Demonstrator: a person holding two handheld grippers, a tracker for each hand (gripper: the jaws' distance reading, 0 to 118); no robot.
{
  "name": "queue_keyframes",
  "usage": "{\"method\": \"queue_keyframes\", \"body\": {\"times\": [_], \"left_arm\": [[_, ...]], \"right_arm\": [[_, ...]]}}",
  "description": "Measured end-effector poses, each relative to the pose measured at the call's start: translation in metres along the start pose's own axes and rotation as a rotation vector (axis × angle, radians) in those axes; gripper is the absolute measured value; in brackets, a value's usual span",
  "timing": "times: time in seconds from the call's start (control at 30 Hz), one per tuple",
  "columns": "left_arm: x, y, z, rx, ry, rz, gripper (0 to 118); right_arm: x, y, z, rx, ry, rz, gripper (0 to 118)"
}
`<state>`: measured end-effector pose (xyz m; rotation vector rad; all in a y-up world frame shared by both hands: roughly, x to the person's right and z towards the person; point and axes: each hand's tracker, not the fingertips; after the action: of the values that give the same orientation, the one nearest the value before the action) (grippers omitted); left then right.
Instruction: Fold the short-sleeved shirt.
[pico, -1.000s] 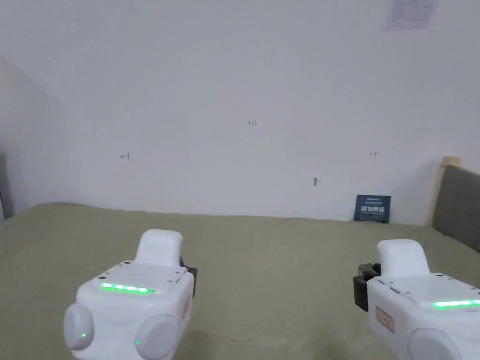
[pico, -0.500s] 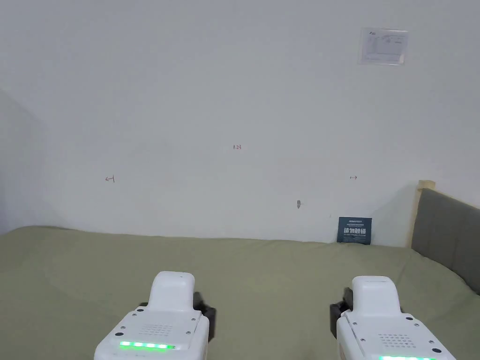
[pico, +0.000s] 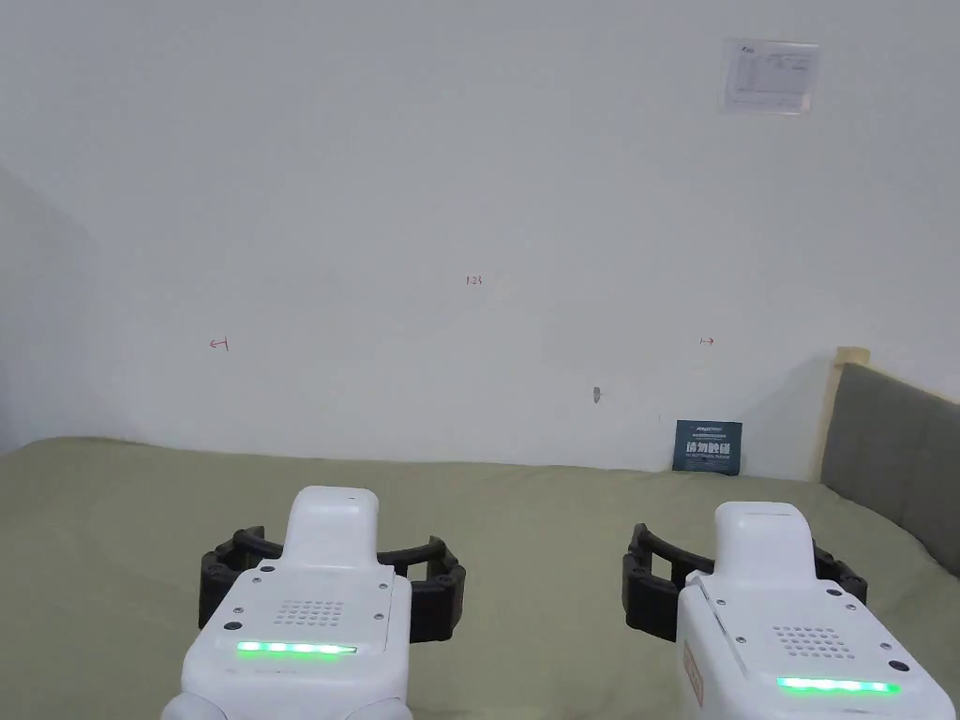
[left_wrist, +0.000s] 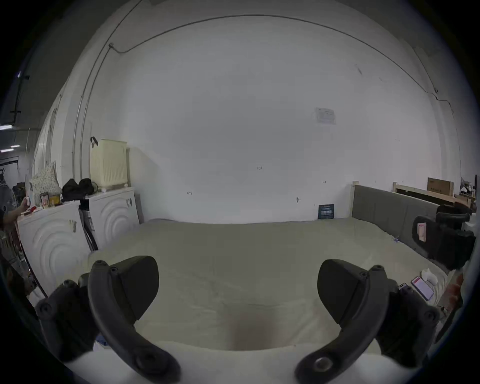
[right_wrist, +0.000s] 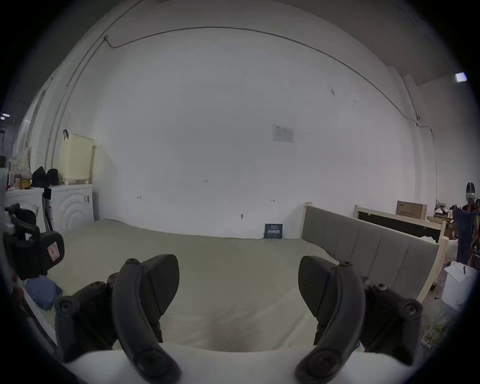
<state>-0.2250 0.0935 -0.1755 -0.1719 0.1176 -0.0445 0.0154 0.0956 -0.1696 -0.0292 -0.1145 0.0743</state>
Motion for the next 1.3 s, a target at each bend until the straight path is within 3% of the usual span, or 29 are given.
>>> {"method": "queue_keyframes", "body": {"times": [0.27, 0.4, 0.53, 0.67, 0.77, 0.9, 0.97, 1.1, 1.3], "left_arm": [[-0.003, 0.003, -0.002, 0.007, -0.022, 0.034, 118], [-0.005, 0.005, 0.002, 0.016, -0.037, 0.055, 118], [-0.008, 0.004, 0.001, 0.014, -0.047, 0.054, 118], [-0.012, 0.004, -0.004, -0.013, -0.047, 0.063, 118], [-0.015, 0.006, -0.005, -0.024, -0.038, 0.074, 118], [-0.016, 0.007, -0.006, -0.022, -0.041, 0.085, 118], [-0.015, 0.008, -0.007, -0.022, -0.042, 0.075, 118], [-0.014, 0.01, -0.011, -0.031, -0.045, 0.062, 118], [-0.016, 0.014, -0.014, -0.028, -0.037, 0.055, 118]], "right_arm": [[0.007, 0.001, -0.003, -0.013, -0.027, -0.022, 97], [0.018, -0.002, -0.001, 0.001, 0.108, -0.145, 97], [0.024, -0.007, -0.003, -0.085, 0.217, -0.2, 97], [0.017, -0.005, 0.004, -0.042, 0.123, -0.165, 97], [0.015, 0.002, 0.002, -0.041, 0.12, -0.152, 97], [0.018, 0.005, -0.004, -0.035, 0.155, -0.227, 97], [0.019, 0.005, -0.009, -0.068, 0.194, -0.205, 97], [0.015, 0.005, -0.012, -0.053, 0.136, -0.14, 97], [0.023, 0.013, -0.018, -0.12, 0.087, -0.188, 97]]}}
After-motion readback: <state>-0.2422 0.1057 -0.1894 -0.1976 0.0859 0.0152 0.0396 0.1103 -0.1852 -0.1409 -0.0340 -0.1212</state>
